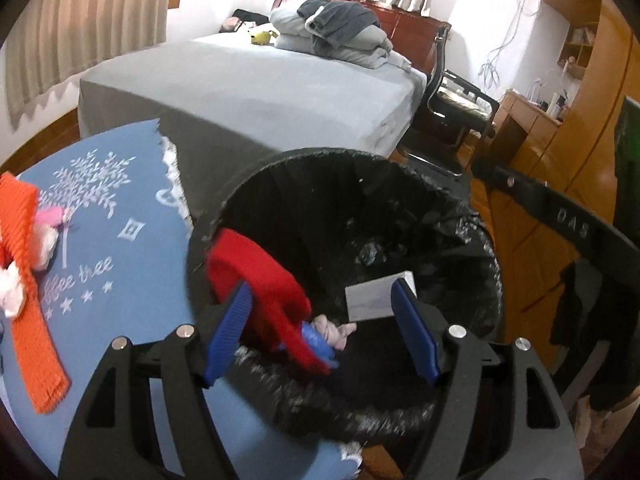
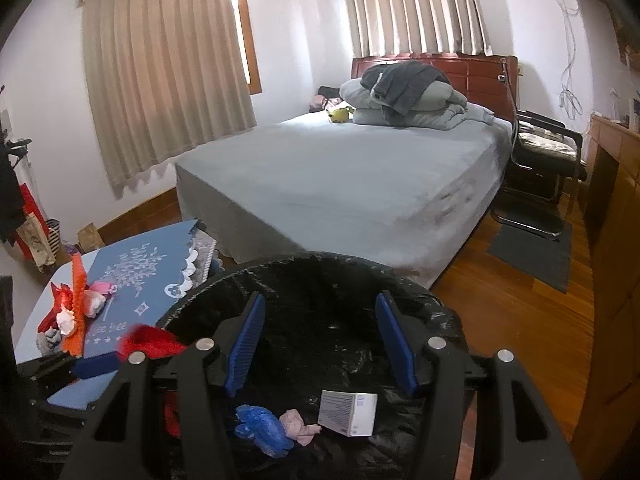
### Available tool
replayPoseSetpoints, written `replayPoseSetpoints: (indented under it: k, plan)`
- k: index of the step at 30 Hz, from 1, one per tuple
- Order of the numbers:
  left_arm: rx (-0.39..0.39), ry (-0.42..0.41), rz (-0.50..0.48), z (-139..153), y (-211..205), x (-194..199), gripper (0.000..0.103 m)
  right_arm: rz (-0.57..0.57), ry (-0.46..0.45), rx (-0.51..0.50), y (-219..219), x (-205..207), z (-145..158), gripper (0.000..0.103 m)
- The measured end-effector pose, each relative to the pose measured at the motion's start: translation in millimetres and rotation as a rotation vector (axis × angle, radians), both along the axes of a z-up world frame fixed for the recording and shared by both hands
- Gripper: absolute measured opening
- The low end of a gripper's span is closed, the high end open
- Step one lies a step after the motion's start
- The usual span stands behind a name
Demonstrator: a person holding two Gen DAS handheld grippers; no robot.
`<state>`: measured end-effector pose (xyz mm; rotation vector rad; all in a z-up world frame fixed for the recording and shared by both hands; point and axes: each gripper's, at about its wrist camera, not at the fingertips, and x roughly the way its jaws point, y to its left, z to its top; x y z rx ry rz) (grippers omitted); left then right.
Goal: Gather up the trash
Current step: 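Open the right tool to drop the white box into the bin, then move both tools back over the remaining pile on the table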
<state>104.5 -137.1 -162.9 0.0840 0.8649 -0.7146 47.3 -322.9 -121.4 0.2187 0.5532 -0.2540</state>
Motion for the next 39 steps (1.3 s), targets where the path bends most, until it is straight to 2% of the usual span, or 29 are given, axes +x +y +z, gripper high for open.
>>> replayPoseSetpoints:
  k: [8, 14, 21, 28, 39]
  plan:
    - [-0.012, -0.046, 0.095, 13, 40, -4, 0.070, 0.071, -0.012, 0.000, 28, 11, 7, 0.057]
    - [-0.015, -0.117, 0.223, 30, 87, 2, 0.070, 0.149, -0.019, -0.006, 64, 29, 11, 0.058]
    - [-0.009, -0.155, 0.376, 38, 148, 11, 0.070, 0.241, -0.022, -0.014, 109, 51, 11, 0.058]
    - [0.000, -0.162, 0.502, 38, 203, 21, 0.070, 0.339, -0.013, -0.014, 159, 78, 7, 0.058]
    - [0.032, -0.159, 0.632, 25, 261, 38, 0.070, 0.443, 0.025, -0.017, 220, 109, -18, 0.058]
